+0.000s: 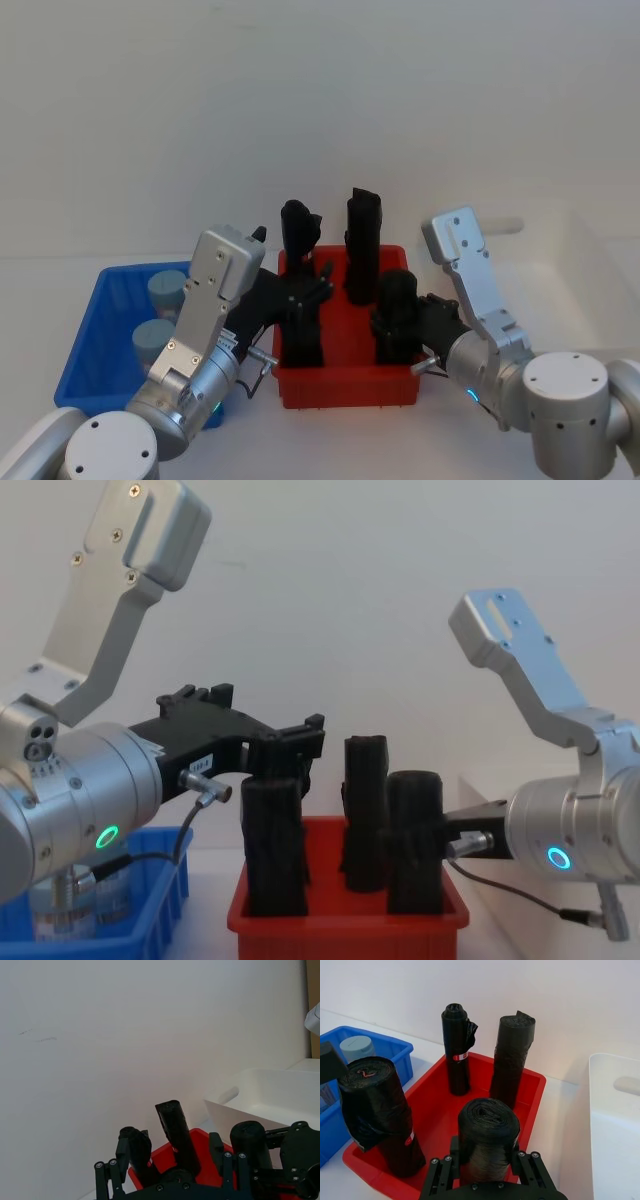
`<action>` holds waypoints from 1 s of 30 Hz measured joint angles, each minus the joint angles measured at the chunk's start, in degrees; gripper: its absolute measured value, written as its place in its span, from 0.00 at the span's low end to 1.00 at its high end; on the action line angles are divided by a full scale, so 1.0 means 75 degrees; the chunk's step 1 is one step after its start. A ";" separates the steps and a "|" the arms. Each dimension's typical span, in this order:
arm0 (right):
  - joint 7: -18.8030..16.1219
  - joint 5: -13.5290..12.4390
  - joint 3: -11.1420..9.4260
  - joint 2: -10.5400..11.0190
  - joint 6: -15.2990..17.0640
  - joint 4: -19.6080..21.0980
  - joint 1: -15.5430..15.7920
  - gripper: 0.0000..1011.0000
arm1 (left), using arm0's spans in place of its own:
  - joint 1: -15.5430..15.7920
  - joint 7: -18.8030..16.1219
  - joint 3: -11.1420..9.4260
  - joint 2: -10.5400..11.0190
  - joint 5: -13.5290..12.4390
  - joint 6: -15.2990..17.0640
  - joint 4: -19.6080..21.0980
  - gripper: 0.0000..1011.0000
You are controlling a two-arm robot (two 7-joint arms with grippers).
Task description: Pick the cotton swabs from the blue box and place them into the white box.
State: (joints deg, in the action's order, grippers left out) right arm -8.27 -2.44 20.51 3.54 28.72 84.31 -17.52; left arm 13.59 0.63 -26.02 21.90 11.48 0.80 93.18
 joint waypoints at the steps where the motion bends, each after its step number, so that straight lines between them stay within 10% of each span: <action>1: 0.0003 0.0001 0.0001 -0.0003 -0.0002 -0.0005 -0.0003 0.53 | 0.0000 0.0000 0.0000 0.0000 0.0000 0.0000 0.0000 0.99; 30: 0.0473 -0.0452 -0.0211 0.0065 -0.0840 0.0737 0.0131 0.43 | 0.0000 0.0000 0.0000 0.0000 0.0000 0.0000 0.0000 0.99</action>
State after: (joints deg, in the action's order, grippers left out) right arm -4.73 -5.83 18.93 4.02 22.42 89.84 -16.54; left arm 13.59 0.63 -26.02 21.89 11.48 0.79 93.18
